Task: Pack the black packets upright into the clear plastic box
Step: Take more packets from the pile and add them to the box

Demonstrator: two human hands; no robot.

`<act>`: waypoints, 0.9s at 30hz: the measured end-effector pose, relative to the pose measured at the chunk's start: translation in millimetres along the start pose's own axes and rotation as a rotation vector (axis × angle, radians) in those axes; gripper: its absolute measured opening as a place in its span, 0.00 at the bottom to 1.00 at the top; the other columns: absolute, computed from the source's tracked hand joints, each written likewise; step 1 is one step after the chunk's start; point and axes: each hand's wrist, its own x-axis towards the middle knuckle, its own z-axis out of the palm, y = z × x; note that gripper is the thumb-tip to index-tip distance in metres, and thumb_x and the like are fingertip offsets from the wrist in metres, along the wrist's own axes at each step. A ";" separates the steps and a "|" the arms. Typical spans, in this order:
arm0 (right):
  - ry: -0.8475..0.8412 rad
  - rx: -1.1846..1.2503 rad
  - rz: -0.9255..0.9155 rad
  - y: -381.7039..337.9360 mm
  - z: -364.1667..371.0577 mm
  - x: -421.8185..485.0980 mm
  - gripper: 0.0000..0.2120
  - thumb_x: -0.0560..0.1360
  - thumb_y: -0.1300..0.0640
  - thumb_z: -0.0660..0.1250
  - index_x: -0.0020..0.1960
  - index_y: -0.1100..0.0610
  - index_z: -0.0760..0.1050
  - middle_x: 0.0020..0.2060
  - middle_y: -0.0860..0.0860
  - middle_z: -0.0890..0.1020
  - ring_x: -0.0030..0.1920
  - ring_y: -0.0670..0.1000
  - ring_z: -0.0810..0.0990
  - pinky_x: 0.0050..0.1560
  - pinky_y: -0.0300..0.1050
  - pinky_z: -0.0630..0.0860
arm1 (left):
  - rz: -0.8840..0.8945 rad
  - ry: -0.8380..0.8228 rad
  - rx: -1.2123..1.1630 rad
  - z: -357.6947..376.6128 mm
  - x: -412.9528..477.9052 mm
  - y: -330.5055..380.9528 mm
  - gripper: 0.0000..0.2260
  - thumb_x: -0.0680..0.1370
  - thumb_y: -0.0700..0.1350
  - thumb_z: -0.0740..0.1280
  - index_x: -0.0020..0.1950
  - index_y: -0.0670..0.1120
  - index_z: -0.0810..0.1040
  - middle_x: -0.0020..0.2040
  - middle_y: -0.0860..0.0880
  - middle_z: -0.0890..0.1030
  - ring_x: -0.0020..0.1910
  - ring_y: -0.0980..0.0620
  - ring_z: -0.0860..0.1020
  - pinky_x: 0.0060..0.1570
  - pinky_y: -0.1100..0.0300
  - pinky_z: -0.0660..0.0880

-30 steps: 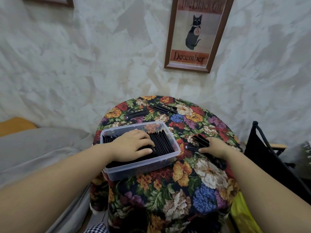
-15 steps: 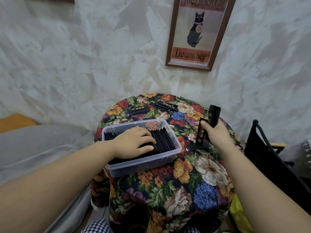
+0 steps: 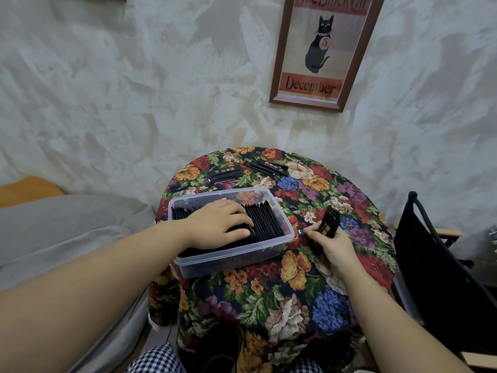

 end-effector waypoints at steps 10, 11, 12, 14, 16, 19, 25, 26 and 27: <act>0.038 0.223 0.062 7.5 2.4 5.1 0.08 0.73 0.67 0.70 0.44 0.56 0.73 0.37 0.54 0.81 0.43 0.58 0.81 0.47 0.52 0.77 | 0.005 0.003 0.005 1.1 -0.6 -0.6 0.26 0.77 0.61 0.46 0.68 0.54 0.70 0.66 0.52 0.69 0.66 0.53 0.64 0.67 0.59 0.55; 0.025 0.263 0.074 7.5 3.2 4.9 0.07 0.74 0.66 0.68 0.44 0.57 0.72 0.35 0.54 0.81 0.41 0.57 0.81 0.47 0.53 0.78 | 0.005 0.003 0.004 1.3 -0.2 -0.8 0.26 0.77 0.61 0.46 0.68 0.54 0.70 0.66 0.52 0.69 0.66 0.53 0.64 0.67 0.59 0.55; 0.024 0.267 0.081 6.4 4.0 5.6 0.06 0.76 0.66 0.67 0.45 0.57 0.71 0.34 0.54 0.79 0.38 0.56 0.80 0.47 0.53 0.78 | 0.005 0.004 0.005 1.2 0.3 -1.0 0.26 0.77 0.61 0.46 0.68 0.54 0.70 0.66 0.52 0.69 0.66 0.53 0.64 0.67 0.60 0.55; 0.044 0.224 0.089 -0.4 5.9 6.7 0.06 0.77 0.63 0.65 0.44 0.56 0.70 0.31 0.54 0.74 0.32 0.53 0.75 0.41 0.50 0.77 | 0.006 0.007 0.007 1.5 0.7 -1.4 0.26 0.77 0.61 0.46 0.68 0.54 0.70 0.66 0.52 0.69 0.66 0.53 0.64 0.67 0.60 0.55; 0.044 0.174 0.075 -15.1 8.1 8.3 0.06 0.78 0.61 0.64 0.44 0.55 0.69 0.30 0.53 0.71 0.29 0.51 0.71 0.36 0.47 0.73 | 0.006 0.011 0.004 1.9 0.3 -1.9 0.26 0.77 0.61 0.46 0.68 0.54 0.70 0.66 0.52 0.69 0.66 0.53 0.64 0.67 0.60 0.55; -0.065 0.095 0.003 -52.0 16.0 8.7 0.06 0.78 0.61 0.65 0.45 0.55 0.68 0.30 0.52 0.71 0.28 0.50 0.70 0.34 0.47 0.72 | 0.003 0.004 -0.008 0.9 0.5 -1.0 0.26 0.77 0.61 0.46 0.68 0.54 0.71 0.66 0.52 0.69 0.66 0.53 0.64 0.67 0.60 0.55; -0.392 -0.198 0.066 -98.0 63.8 5.8 0.18 0.75 0.66 0.64 0.60 0.58 0.61 0.35 0.56 0.73 0.28 0.51 0.74 0.29 0.44 0.75 | -0.001 -0.003 0.016 -1.6 1.2 1.0 0.19 0.81 0.58 0.52 0.68 0.53 0.71 0.67 0.51 0.69 0.66 0.53 0.64 0.66 0.60 0.56; -0.408 -0.265 0.083 -96.5 71.5 5.7 0.19 0.75 0.66 0.64 0.61 0.57 0.60 0.37 0.56 0.73 0.29 0.51 0.75 0.29 0.44 0.75 | -0.005 -0.005 0.024 -1.7 0.9 1.6 0.18 0.82 0.57 0.52 0.68 0.53 0.71 0.67 0.51 0.69 0.67 0.52 0.63 0.66 0.60 0.56; -0.413 -0.342 0.089 -93.8 77.6 5.9 0.19 0.76 0.65 0.63 0.62 0.57 0.60 0.39 0.56 0.74 0.29 0.50 0.75 0.29 0.43 0.75 | -0.008 -0.007 0.030 -1.9 1.1 2.2 0.19 0.82 0.56 0.52 0.68 0.52 0.70 0.67 0.51 0.69 0.67 0.52 0.63 0.66 0.60 0.55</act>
